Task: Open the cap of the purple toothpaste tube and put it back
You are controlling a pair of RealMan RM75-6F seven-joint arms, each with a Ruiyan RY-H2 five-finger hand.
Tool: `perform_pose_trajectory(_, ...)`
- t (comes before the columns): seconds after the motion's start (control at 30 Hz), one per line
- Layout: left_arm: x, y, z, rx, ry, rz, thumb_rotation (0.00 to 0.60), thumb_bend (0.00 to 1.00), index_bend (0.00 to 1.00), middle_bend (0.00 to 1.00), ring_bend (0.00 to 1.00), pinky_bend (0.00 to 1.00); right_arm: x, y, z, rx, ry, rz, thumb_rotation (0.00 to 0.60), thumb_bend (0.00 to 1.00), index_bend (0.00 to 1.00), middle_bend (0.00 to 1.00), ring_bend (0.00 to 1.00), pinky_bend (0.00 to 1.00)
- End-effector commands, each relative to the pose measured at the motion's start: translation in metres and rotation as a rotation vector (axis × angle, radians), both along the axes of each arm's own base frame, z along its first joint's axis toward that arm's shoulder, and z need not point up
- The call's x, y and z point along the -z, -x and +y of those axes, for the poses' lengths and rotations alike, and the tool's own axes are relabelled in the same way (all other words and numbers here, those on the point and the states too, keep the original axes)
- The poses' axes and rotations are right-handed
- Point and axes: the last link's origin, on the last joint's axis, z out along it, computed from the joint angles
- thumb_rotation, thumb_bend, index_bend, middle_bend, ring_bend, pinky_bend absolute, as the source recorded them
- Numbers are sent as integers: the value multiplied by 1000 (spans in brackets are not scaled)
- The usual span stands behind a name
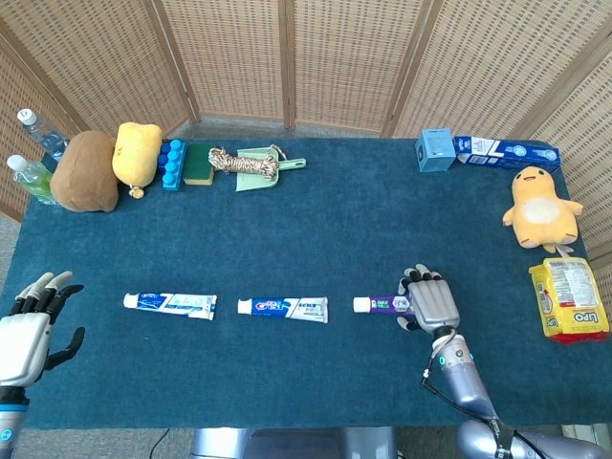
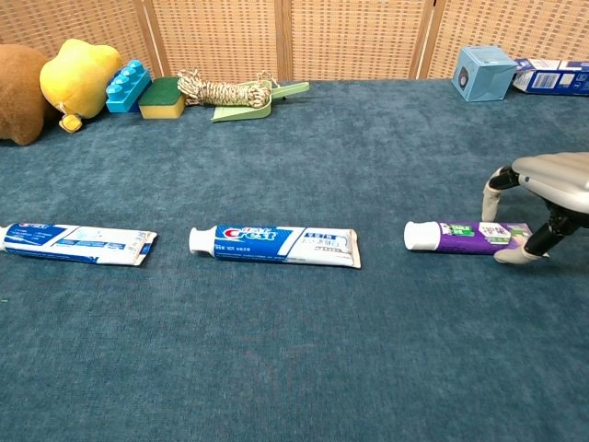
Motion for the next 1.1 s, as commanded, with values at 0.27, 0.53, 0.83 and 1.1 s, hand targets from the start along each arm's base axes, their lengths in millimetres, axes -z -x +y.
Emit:
perform_pose_trajectory(0.27,-11,6,-11,-22,-38,1,600,364,188,127,69,105,8,-8,-7,-2,-47,10,600,292,503,256,157,255)
perform_pose_trajectory(0.53,-18,8,-17,-25,-62,-1,600,362,187,124,67,106,9,-17,-12,-3,-50,-54,600,366,687,453,357,469)
perform_pose_trajectory(0.83,-20,4,-18,-12,-64,-14,600,363,180,123,66,105,-6,-18,-13,5,-43,-173,600,429,829,589,496,620)
perform_pose_trajectory(1.1,-18,-3,-15,5,-53,-16,600,363,180,124,66,106,-25,-17,-10,65,-66,-401,600,448,857,613,523,650)
